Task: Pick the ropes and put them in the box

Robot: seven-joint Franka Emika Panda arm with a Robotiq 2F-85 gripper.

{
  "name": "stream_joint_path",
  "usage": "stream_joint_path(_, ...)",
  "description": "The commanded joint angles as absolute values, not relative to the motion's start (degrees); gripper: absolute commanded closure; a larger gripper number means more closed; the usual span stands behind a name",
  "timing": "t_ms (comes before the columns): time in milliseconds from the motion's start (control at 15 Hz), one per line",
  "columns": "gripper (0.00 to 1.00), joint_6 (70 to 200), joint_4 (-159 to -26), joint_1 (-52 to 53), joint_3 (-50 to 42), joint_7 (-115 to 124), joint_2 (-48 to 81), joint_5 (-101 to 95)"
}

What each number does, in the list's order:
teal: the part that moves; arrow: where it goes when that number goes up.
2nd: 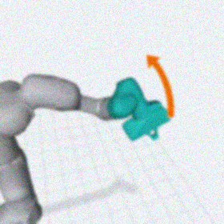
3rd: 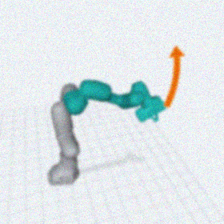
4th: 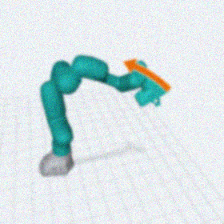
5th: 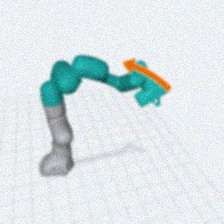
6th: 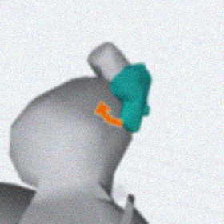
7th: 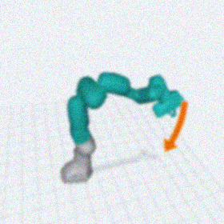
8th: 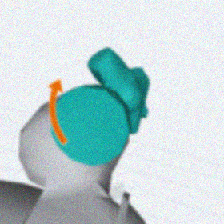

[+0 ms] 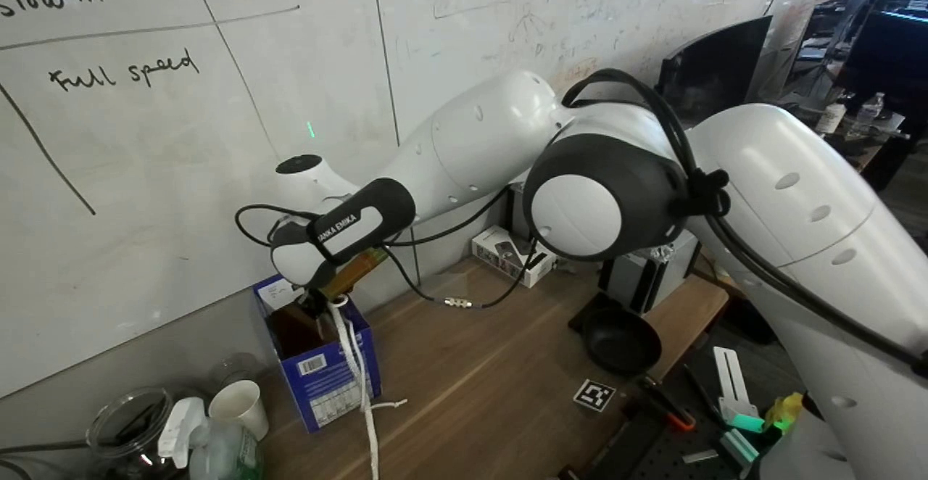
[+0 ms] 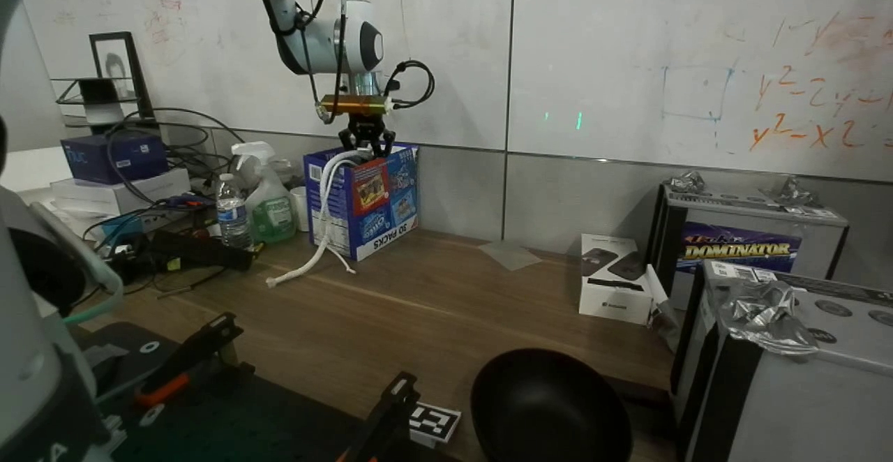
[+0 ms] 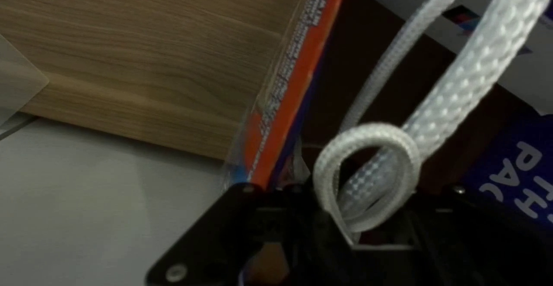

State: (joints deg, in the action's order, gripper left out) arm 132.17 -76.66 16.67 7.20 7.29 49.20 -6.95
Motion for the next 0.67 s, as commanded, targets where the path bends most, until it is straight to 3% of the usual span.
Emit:
stream_joint_path(0, 0.95, 129.42, -73.2, 16.71, 8.67, 5.26, 50.7, -4.07)
stream_joint_path(600, 0.95, 127.01, -72.6, 17.56, 12.11, 2.18, 50.75, 0.3)
